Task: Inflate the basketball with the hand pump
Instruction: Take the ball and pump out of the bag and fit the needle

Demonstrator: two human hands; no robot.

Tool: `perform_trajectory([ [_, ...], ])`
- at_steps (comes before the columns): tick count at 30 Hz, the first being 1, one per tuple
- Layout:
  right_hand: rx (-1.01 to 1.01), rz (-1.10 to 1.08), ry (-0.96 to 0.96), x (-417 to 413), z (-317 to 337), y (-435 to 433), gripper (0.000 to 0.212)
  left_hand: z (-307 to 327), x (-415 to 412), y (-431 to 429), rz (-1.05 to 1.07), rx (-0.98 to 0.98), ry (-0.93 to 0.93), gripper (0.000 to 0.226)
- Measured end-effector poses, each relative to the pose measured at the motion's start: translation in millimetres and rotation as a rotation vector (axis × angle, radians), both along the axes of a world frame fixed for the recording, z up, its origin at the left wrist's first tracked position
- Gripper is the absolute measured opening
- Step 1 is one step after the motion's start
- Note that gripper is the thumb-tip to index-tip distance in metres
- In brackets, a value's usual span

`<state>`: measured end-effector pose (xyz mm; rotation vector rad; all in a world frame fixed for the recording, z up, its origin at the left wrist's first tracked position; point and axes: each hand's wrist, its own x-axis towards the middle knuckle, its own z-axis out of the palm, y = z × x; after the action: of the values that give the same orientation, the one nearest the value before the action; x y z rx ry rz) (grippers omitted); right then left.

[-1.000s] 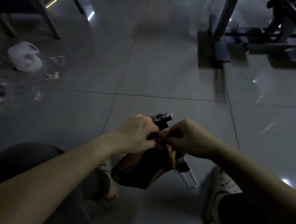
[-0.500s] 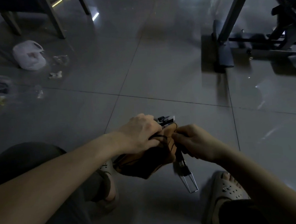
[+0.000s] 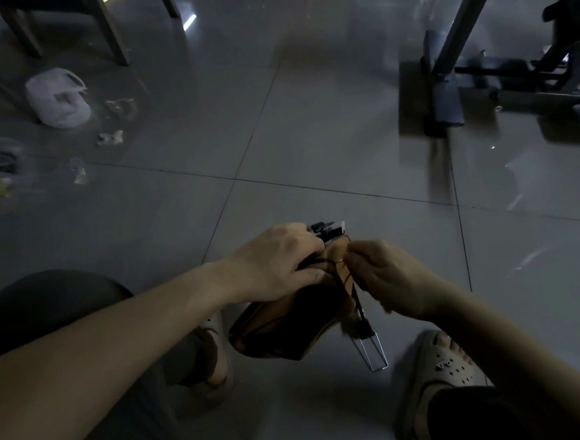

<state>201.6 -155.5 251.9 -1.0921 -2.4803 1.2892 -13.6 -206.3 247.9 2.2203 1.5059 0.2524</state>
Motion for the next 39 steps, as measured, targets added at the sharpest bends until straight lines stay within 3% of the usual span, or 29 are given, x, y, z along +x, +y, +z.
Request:
perform_trajectory([
  [3,-0.027,-0.027,0.013,-3,-3,-7,0.035,-3,2,-3,-0.011,0.054,0.051,0.02],
  [9,-0.308,-0.217,0.092,-10,-2,-17,0.037,2,5,-3,-0.078,0.281,0.075,0.021],
  [16,-0.479,-0.331,0.142,-19,-2,-30,0.034,-8,3,-2,-0.143,0.356,0.168,0.031],
  [27,-0.317,-0.259,0.086,-22,-16,-34,0.034,-9,1,-6,-0.19,0.4,0.142,0.019],
  [39,-0.424,-0.25,0.1,-25,-15,-38,0.034,-8,4,-9,-0.239,0.476,0.208,0.022],
])
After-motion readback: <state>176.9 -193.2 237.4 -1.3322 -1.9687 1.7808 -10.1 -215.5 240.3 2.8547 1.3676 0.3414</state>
